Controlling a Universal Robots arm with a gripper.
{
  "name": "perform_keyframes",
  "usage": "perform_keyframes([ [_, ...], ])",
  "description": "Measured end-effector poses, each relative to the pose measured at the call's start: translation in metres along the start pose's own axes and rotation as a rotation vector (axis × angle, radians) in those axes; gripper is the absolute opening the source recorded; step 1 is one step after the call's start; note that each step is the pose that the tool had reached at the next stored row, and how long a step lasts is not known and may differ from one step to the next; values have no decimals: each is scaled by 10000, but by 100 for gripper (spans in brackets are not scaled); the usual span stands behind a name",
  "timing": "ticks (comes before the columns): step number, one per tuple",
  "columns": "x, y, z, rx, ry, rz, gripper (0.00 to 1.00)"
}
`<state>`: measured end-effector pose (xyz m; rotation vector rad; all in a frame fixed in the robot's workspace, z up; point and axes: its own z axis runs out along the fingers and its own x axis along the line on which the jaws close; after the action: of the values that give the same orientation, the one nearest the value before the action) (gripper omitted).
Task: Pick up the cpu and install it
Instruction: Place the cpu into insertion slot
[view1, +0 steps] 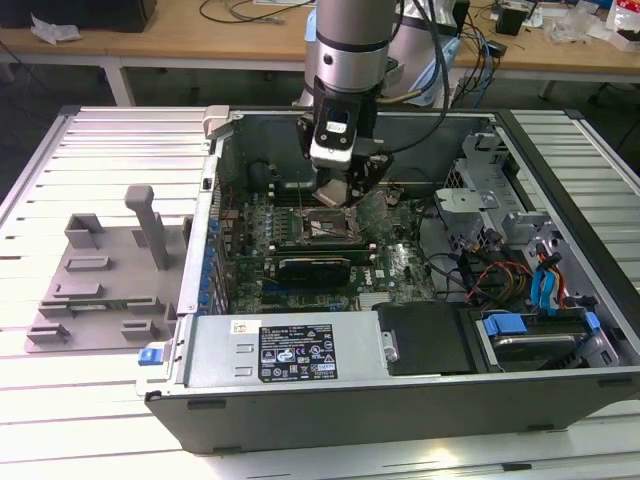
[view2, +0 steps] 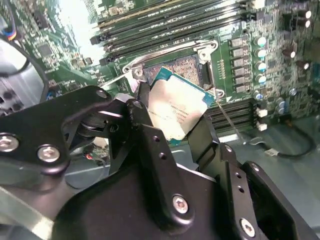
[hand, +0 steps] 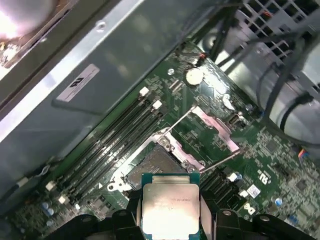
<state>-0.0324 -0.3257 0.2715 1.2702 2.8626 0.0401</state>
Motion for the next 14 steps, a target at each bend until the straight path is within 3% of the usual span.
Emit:
perform_keyframes([
  [3, 0, 0, 2, -1, -27, 1014, 55],
  [8, 0, 0, 5, -3, -53, 1943, 55],
  [13, 0, 0, 11, -6, -101, 3705, 55],
  [14, 0, 0, 14, -7, -118, 4313, 55],
])
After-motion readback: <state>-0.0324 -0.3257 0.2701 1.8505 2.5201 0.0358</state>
